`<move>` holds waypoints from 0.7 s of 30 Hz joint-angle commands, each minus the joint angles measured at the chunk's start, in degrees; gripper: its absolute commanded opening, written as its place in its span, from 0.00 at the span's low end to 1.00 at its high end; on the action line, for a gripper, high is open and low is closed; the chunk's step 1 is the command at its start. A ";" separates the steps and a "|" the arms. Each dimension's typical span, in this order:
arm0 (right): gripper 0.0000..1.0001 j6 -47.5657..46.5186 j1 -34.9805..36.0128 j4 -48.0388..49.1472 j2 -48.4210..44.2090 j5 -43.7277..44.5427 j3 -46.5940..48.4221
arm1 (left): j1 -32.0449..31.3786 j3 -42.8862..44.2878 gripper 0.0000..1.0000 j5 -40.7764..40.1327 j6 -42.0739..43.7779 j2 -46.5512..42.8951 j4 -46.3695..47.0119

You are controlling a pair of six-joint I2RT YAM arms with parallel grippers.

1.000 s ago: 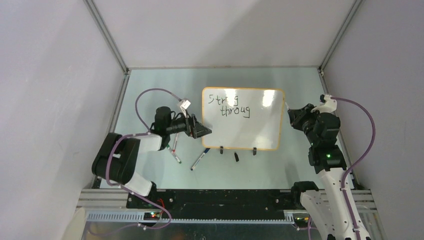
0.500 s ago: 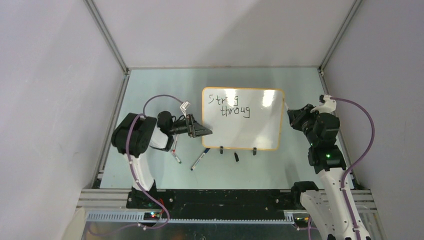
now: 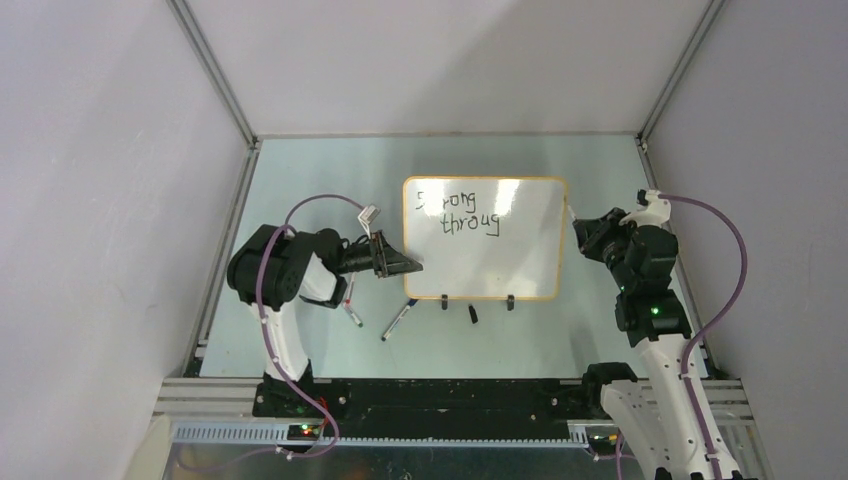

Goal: Write a sentence on the whiteboard
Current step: Pick up the whiteboard from the whiteboard stand.

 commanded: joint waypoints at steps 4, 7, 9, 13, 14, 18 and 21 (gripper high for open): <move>0.00 0.38 0.93 2.84 -0.52 -0.04 -0.26 | -0.03 1.04 0.63 1.75 -2.37 0.67 4.52; 0.00 0.29 1.23 2.92 -0.48 0.14 -0.34 | -0.03 2.14 0.60 1.67 -3.22 1.81 4.52; 0.00 0.17 1.46 2.99 -0.44 0.35 -0.34 | 0.06 3.03 0.59 1.68 -3.90 2.70 4.52; 0.00 0.12 1.80 2.80 -0.40 0.64 -0.29 | 0.05 3.60 0.52 0.65 -3.77 3.44 4.52; 0.00 0.07 1.84 2.82 -0.40 0.75 -0.29 | 0.07 3.97 0.49 0.62 -3.92 3.80 4.52; 0.00 0.12 2.17 2.94 -0.17 0.82 -0.38 | 0.07 5.43 0.38 0.84 -5.73 5.51 4.52; 0.00 0.12 2.29 3.05 -0.06 0.78 -0.42 | 0.09 5.98 0.37 1.27 -6.59 5.76 4.52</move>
